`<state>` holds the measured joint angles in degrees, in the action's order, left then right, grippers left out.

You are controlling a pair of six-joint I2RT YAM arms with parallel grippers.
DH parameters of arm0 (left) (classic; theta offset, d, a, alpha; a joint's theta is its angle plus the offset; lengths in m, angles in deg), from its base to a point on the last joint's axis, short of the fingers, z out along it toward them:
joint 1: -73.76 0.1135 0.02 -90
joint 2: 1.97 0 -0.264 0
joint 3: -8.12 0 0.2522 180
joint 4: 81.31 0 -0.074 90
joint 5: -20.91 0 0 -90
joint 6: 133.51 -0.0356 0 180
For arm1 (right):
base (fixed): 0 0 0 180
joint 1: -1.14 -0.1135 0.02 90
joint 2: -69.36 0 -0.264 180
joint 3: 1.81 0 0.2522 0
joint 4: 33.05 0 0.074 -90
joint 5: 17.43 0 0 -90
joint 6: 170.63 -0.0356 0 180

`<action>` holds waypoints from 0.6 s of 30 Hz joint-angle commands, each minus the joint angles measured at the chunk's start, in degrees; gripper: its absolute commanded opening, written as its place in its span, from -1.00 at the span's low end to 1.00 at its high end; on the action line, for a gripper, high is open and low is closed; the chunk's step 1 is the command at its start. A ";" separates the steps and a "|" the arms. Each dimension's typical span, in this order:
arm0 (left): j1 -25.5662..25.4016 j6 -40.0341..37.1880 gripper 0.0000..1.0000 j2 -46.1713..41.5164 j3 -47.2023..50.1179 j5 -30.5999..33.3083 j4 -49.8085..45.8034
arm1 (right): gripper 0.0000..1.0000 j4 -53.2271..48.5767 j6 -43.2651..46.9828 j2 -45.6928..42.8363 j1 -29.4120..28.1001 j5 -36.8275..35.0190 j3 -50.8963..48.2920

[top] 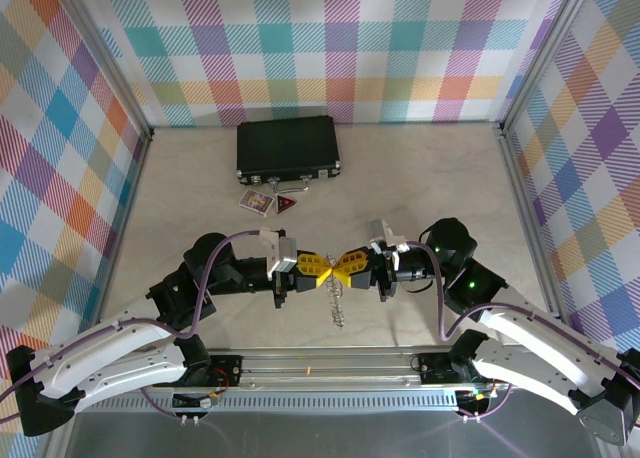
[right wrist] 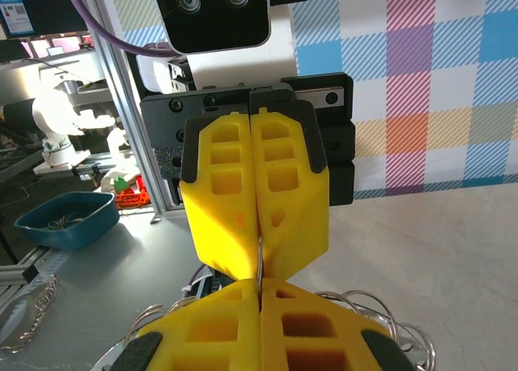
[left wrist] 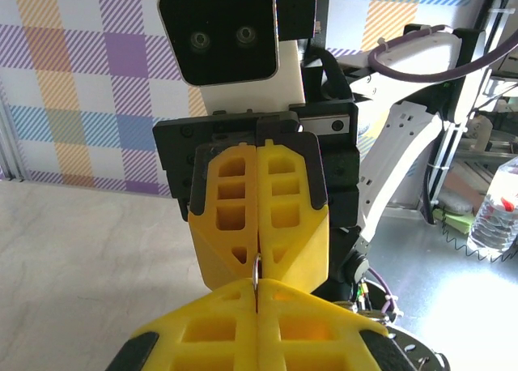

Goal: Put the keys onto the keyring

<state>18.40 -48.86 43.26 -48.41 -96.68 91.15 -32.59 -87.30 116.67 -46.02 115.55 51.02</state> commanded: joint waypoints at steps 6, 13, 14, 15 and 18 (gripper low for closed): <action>0.51 0.83 -0.95 0.72 1.13 -0.70 3.26 | -1.00 6.41 -1.93 0.59 -0.36 3.82 0.07; 0.51 -0.07 -1.00 -0.03 0.87 0.65 1.94 | -0.77 2.40 -2.21 -0.28 -0.31 -0.45 0.71; 0.51 -0.47 -1.00 -0.29 0.85 1.38 1.34 | -0.55 0.96 -2.16 -0.65 -0.29 -1.69 0.94; 0.49 -0.84 -1.00 -0.56 0.87 2.32 0.74 | -0.31 -1.34 -2.31 -0.93 -0.31 -3.29 1.41; 0.68 -1.75 -1.00 -1.24 0.77 4.14 -0.62 | 0.07 -7.50 -2.90 -1.38 -0.07 -6.95 3.31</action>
<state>18.49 -49.12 43.26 -47.93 -94.67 90.82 -34.99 -89.53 116.34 -46.09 112.41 51.61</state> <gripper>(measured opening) 0.059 0.518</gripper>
